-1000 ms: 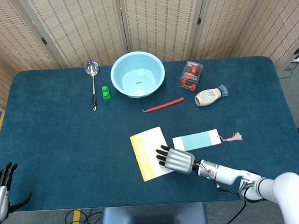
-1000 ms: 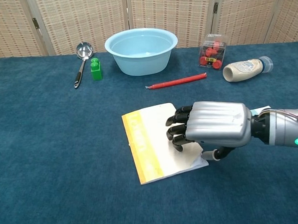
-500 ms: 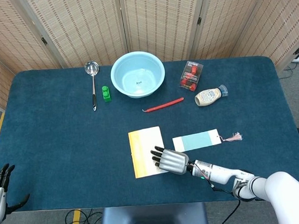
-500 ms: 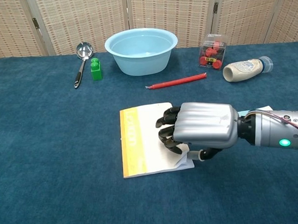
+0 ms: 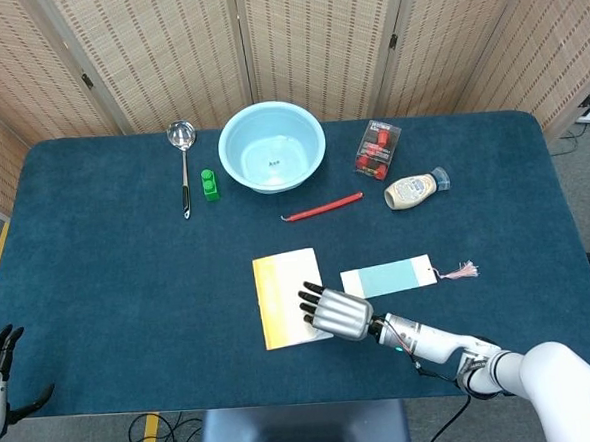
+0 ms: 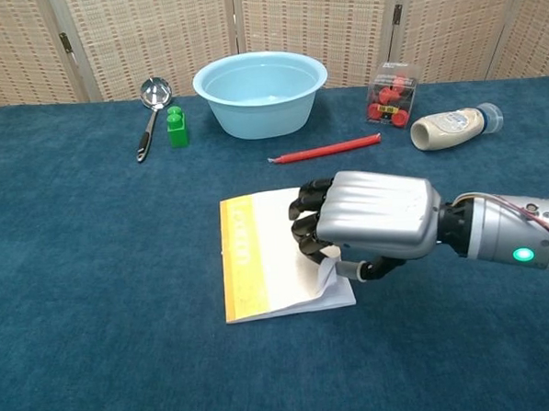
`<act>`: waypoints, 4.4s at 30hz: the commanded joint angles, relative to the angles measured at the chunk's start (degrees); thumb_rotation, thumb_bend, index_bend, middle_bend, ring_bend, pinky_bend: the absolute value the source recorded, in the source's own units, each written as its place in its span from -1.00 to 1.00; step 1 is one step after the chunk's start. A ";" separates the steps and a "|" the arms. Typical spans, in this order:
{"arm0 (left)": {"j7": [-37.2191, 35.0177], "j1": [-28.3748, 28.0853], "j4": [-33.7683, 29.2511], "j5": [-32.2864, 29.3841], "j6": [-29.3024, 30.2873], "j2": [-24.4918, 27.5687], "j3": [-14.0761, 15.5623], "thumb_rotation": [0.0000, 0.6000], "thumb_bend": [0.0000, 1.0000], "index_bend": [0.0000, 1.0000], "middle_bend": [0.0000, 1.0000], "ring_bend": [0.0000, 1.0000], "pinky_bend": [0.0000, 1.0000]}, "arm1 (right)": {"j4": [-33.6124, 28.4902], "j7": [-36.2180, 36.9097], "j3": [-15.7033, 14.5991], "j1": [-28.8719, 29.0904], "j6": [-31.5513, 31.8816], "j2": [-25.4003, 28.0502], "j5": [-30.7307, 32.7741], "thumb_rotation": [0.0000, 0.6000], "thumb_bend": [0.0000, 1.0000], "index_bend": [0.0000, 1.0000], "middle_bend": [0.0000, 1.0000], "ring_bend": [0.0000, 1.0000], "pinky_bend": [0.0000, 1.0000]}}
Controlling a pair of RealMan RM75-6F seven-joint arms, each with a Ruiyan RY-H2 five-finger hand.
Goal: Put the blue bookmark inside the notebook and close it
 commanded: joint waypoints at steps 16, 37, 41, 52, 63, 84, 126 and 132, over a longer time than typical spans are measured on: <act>-0.82 -0.30 0.80 0.80 -0.49 -0.54 0.12 1.00 -0.52 -0.80 -0.89 -0.81 -0.67 | -21.92 -13.50 -0.08 -1.26 6.19 16.23 -5.21 1.00 -0.18 0.36 -0.16 -0.52 -0.55; -2.48 1.84 1.03 0.16 1.00 0.89 0.71 1.00 -0.52 -0.80 -0.90 -0.81 -0.67 | -16.93 -6.42 6.77 16.00 -4.97 1.51 -10.64 1.00 -0.18 0.37 -0.16 -0.52 -0.57; -2.40 2.06 0.81 0.31 1.14 1.13 0.83 1.00 -0.52 -0.80 -0.90 -0.81 -0.67 | -13.46 -4.33 6.88 17.70 -6.51 -2.11 -9.60 1.00 -0.20 0.37 -0.16 -0.52 -0.57; -2.20 2.43 0.32 0.46 1.23 1.44 0.94 1.00 -0.52 -0.80 -0.90 -0.81 -0.67 | -16.45 -10.01 9.91 16.24 -11.67 -4.18 -1.06 1.00 -0.86 -1.00 -1.00 -1.00 -0.91; -1.48 1.93 -0.21 1.07 0.92 1.49 0.75 1.00 -0.52 -0.80 -0.90 -0.81 -0.67 | -26.34 -14.52 9.58 9.86 -7.87 6.20 4.20 1.00 -0.57 -0.96 -0.76 -0.90 -0.77; 0.87 0.12 -2.38 3.02 -0.13 1.21 0.83 1.00 -0.52 -0.80 -0.90 -0.81 -0.67 | -27.00 -12.37 6.12 -3.96 -10.25 17.39 21.49 1.00 -0.57 -0.42 -0.35 -0.57 -0.45; -0.04 0.88 -0.94 1.41 -0.64 0.92 1.38 1.00 -0.52 -0.80 -0.90 -0.81 -0.67 | -10.61 -5.23 10.09 3.70 -23.34 1.38 27.03 1.00 0.34 -0.63 -0.38 -0.57 -0.45; 0.07 0.77 -0.92 1.38 -0.87 0.93 1.35 1.00 -0.52 -0.80 -0.90 -0.81 -0.67 | -14.02 -4.75 8.09 0.65 -20.44 3.89 26.24 1.00 0.34 -0.63 -0.39 -0.57 -0.46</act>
